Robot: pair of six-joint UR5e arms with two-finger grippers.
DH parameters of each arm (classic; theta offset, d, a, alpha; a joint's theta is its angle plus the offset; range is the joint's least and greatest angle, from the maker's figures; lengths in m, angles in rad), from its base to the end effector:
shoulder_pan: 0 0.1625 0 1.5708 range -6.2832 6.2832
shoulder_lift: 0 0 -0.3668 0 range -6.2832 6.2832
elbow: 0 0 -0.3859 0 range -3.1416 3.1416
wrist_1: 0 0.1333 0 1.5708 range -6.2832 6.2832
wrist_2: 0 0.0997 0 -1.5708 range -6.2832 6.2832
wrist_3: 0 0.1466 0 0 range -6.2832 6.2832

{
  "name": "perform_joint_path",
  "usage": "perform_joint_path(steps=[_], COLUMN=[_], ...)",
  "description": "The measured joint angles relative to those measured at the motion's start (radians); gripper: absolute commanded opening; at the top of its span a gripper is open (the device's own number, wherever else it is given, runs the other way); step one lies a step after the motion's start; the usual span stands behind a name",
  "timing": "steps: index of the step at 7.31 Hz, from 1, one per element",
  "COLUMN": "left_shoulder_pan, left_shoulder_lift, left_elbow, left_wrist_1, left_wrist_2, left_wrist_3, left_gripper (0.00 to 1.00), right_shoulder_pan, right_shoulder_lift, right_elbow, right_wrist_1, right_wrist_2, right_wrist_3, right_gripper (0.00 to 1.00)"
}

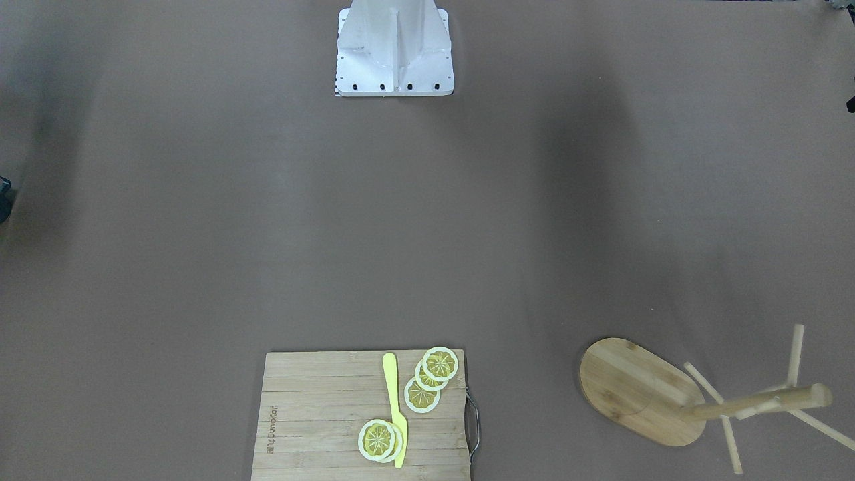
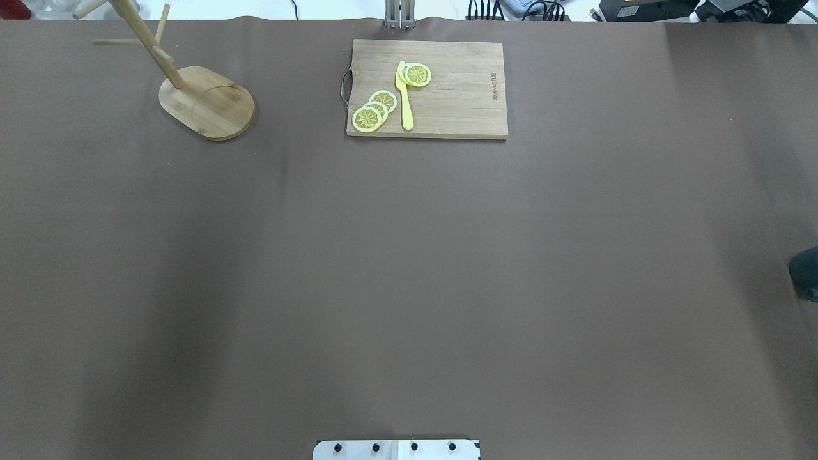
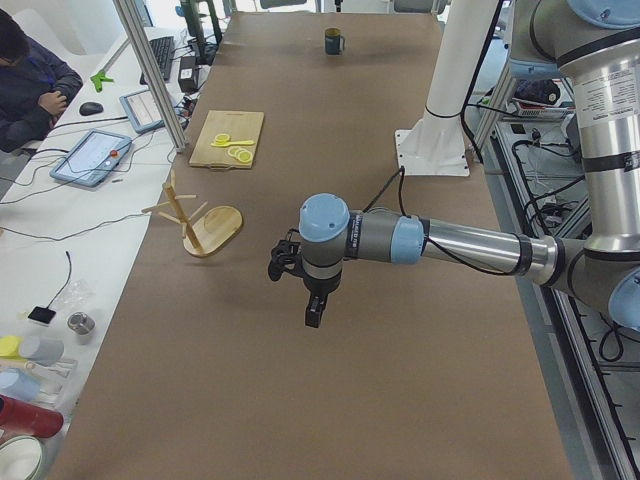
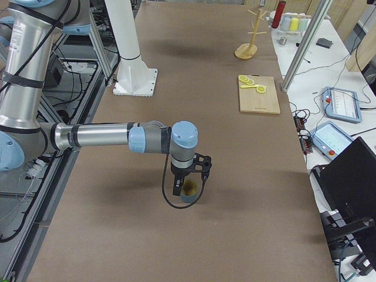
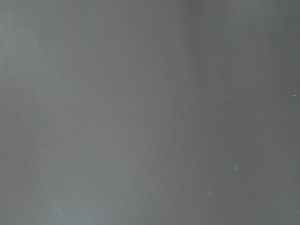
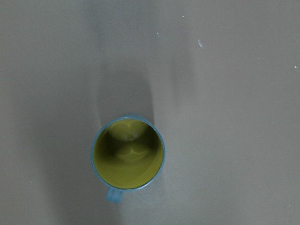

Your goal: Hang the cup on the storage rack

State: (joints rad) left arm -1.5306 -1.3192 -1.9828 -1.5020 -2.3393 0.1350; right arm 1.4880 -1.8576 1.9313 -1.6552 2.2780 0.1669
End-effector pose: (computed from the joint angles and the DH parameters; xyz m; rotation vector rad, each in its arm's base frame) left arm -0.0154 -0.3995 0.5520 0.1236 0.7643 0.2016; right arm 0.0065 -0.3814 0.5984 -0.0983 -0.7006 0.0843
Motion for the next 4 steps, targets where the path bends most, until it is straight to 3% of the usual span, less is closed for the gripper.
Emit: perform_joint_path(steps=[4], left_shoulder_pan=[0.007], left_shoulder_lift=[-0.001], left_elbow=[-0.004], left_wrist_1=[-0.002], left_wrist_2=[0.003], left_wrist_3=[0.000], left_gripper=[0.99], right_shoulder_pan=[0.000], right_shoulder_lift=[0.000], right_elbow=[0.001], right_wrist_1=[-0.001], right_wrist_2=[0.003], right_wrist_3=[0.000], right_gripper=[1.00])
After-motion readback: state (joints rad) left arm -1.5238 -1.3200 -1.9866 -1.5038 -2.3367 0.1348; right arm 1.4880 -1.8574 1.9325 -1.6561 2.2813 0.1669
